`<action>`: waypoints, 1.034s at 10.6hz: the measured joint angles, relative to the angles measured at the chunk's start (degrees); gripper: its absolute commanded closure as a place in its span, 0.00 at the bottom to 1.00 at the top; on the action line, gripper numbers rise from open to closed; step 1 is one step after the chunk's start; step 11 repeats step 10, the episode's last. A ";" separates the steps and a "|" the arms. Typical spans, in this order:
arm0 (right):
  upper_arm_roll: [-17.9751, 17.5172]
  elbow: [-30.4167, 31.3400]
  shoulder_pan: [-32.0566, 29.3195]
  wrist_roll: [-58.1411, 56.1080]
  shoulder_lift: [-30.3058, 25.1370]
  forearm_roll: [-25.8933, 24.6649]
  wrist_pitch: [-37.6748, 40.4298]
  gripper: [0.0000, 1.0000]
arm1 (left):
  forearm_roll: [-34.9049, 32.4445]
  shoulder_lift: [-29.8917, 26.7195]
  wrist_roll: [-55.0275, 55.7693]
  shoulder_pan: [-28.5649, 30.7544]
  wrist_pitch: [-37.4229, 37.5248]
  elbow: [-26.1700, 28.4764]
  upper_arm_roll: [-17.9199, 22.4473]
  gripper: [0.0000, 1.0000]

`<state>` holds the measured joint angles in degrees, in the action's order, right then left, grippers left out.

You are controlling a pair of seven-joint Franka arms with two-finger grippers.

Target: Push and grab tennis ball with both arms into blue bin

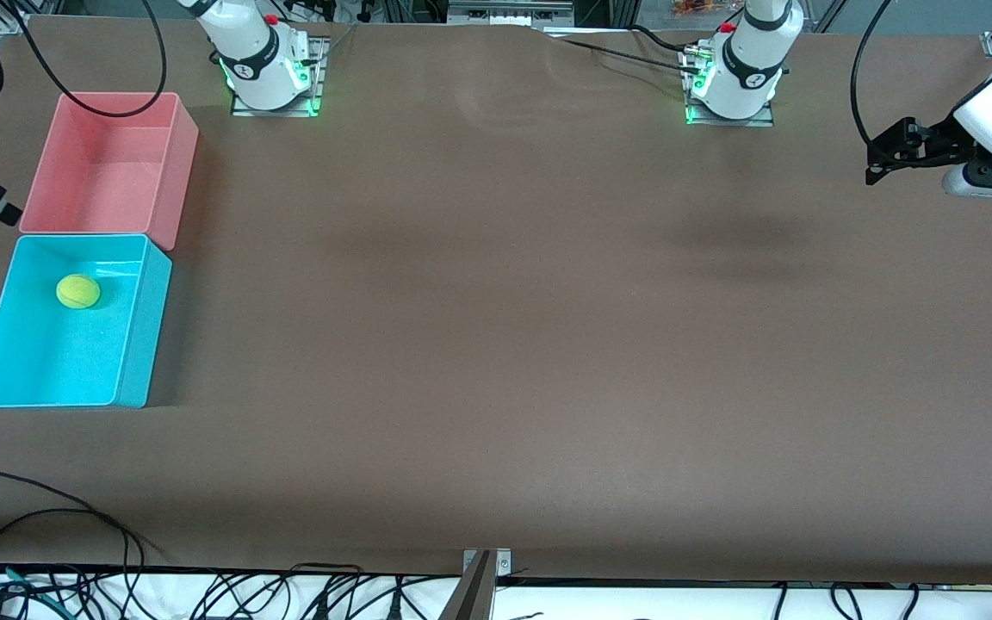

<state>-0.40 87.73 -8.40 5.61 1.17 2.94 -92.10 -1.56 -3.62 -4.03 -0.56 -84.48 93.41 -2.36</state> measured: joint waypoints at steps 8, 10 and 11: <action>-2.47 1.23 -0.87 -0.84 -2.39 -2.76 -3.65 0.00 | 0.00 0.00 0.00 -0.05 0.03 -0.01 -0.15 0.00; -2.47 1.35 -0.97 -1.30 -2.28 -2.77 -3.65 0.00 | 0.00 0.00 0.00 -0.05 0.03 -0.01 -0.16 0.00; -2.47 1.35 -0.97 -1.30 -2.28 -2.77 -3.65 0.00 | 0.00 0.00 0.00 -0.05 0.03 -0.01 -0.16 0.00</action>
